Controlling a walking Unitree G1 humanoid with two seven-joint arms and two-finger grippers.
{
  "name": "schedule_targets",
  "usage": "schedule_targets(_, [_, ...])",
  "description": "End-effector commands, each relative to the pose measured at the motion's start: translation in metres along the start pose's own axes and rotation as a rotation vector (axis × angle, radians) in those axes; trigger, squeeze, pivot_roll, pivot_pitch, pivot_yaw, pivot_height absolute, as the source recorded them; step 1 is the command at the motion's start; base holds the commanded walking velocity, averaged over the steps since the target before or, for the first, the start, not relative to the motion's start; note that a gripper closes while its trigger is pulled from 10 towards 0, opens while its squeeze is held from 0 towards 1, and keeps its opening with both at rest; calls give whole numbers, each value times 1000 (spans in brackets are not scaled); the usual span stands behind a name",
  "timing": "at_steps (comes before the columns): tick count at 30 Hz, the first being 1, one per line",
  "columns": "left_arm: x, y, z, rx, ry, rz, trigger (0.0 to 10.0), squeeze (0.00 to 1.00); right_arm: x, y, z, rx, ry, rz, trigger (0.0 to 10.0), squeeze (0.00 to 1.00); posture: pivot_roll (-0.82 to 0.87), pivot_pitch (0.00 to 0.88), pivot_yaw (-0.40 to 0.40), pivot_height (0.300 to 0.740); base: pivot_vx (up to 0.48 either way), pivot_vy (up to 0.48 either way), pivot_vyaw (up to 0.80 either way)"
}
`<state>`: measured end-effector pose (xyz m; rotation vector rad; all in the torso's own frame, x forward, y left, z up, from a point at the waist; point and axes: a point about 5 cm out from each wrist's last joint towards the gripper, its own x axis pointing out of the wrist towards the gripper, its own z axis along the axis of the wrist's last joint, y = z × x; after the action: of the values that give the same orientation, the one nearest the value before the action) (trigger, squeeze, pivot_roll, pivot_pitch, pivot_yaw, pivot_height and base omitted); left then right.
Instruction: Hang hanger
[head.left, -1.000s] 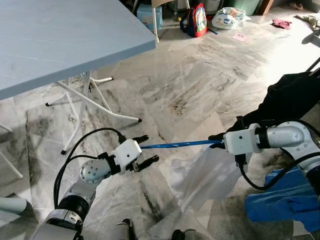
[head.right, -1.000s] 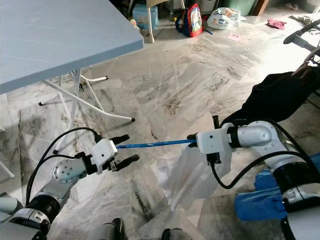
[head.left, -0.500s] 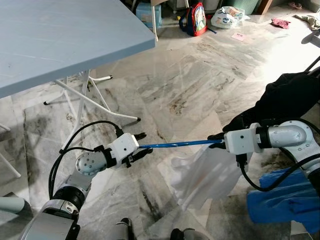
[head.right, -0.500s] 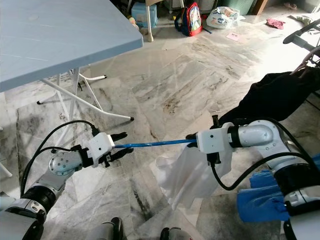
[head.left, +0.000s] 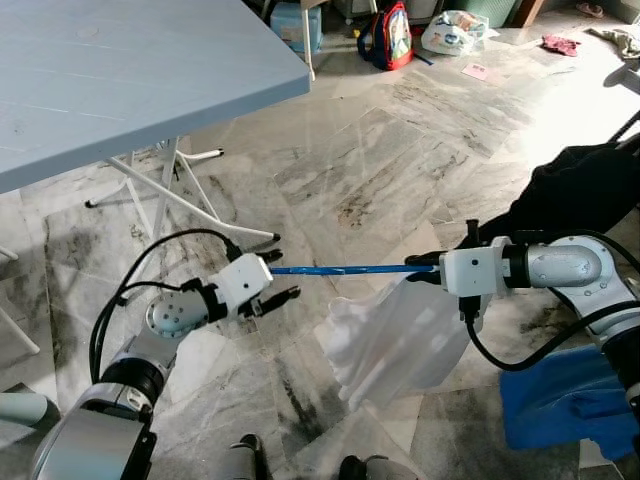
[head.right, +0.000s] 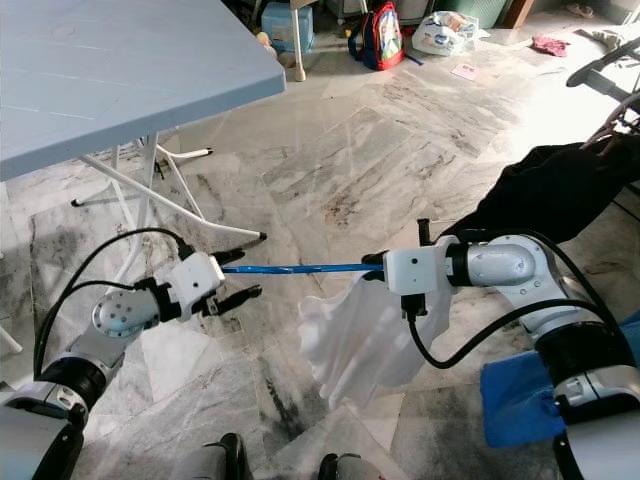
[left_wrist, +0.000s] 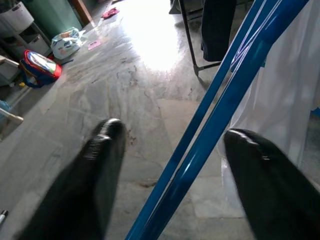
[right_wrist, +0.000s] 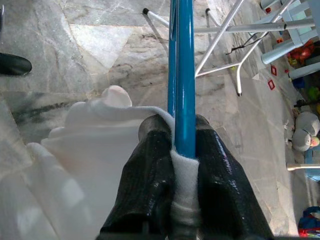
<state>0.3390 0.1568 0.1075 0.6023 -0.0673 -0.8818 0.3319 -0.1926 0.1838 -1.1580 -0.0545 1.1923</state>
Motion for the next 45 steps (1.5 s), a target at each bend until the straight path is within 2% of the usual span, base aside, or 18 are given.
schedule_targets(1, [-2,0,-3,5,20,-9,10000,0,-4,-8,3,-14,-5,-39,10000,0,-12,221,-59,740,0,0,0])
schedule_targets(4, [-2,-1,-4,5,24,-22,10000,0,-4,-8,3,-15,-5,-41,10000,0,-13,220,-58,740,0,0,0])
schedule_targets(5, [-1,-3,-4,1,25,-38,9176,0,-3,-9,3,-16,-6,-45,10000,0,-14,220,-57,740,0,0,0])
schedule_targets(6, [-1,-3,-4,1,25,-41,4353,0,-3,-9,3,-17,-6,-45,10000,0,-14,219,-56,740,0,0,0])
schedule_targets(7, [-1,-3,-4,1,25,-41,4353,0,-3,-9,3,-17,-6,-45,10000,0,-14,219,-56,740,0,0,0])
schedule_targets(8, [-1,-3,-4,-1,24,-42,0,0,-3,-9,4,-19,-7,-47,10000,0,-15,218,-56,740,0,0,0])
schedule_targets(17, [1,-3,-2,0,19,-60,0,0,-4,-10,5,-25,-15,-44,10000,0,-19,216,-53,740,0,0,0])
schedule_targets(30, [3,-3,0,13,22,-88,0,0,-9,-2,5,-12,-19,15,10000,0,-21,210,-48,740,0,0,0])
schedule_targets(39, [5,-13,-3,-5,31,-153,0,0,-11,-2,6,-10,-15,23,10000,0,-25,210,-51,740,0,0,0])
schedule_targets(45, [5,-15,-4,-11,32,-163,0,0,-11,-2,6,-9,-15,25,10000,0,-24,210,-50,740,0,0,0])
